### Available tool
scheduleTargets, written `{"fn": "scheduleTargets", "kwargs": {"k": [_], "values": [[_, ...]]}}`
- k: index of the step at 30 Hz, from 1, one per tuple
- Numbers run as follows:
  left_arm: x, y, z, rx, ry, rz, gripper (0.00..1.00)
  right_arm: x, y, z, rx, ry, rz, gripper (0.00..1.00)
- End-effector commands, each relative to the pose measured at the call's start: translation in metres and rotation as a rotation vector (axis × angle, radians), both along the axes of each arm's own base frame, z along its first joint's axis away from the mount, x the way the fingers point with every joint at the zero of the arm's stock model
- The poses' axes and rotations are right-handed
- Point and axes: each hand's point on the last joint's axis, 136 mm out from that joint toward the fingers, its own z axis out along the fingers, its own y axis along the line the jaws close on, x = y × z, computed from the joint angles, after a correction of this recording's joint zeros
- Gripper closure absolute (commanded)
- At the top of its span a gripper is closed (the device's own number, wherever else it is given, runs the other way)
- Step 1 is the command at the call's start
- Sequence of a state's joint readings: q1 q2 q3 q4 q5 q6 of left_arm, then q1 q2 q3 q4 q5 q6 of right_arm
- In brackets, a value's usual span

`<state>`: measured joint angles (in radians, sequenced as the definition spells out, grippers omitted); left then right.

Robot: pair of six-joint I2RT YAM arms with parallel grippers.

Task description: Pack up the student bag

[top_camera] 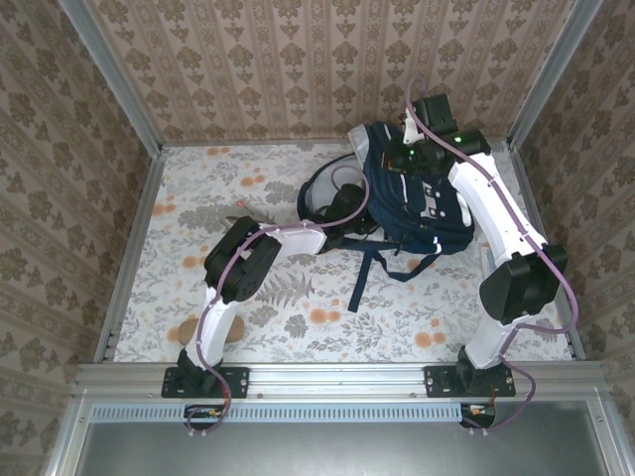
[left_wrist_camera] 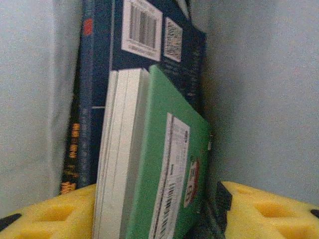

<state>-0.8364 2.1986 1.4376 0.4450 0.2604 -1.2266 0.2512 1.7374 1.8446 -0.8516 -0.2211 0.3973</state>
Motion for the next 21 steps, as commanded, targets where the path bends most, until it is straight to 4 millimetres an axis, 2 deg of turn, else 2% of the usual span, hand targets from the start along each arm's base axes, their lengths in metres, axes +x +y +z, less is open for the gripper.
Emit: {"fn": "scheduleTargets", "kwargs": {"k": [1,5,13,16,21], "values": [[0.002,0.022,0.012,0.082,-0.036,0.035,0.3,-0.002,0.009,0.056,0.103,-0.17,0.033,1.0],[0.006,0.054,0.028,0.14,-0.055,0.078,0.2,-0.004,0.006,0.052,0.107,-0.172,0.029,1.0],[-0.004,0.124,0.064,0.302,-0.098,0.122,0.15,-0.01,0.01,0.034,0.119,-0.149,0.052,1.0],[-0.01,0.155,0.068,0.392,-0.094,0.134,0.11,-0.014,0.014,0.023,0.119,-0.135,0.067,1.0],[-0.022,0.219,0.057,0.507,-0.022,0.217,0.04,-0.019,0.026,0.009,0.109,-0.12,0.099,1.0]]}}
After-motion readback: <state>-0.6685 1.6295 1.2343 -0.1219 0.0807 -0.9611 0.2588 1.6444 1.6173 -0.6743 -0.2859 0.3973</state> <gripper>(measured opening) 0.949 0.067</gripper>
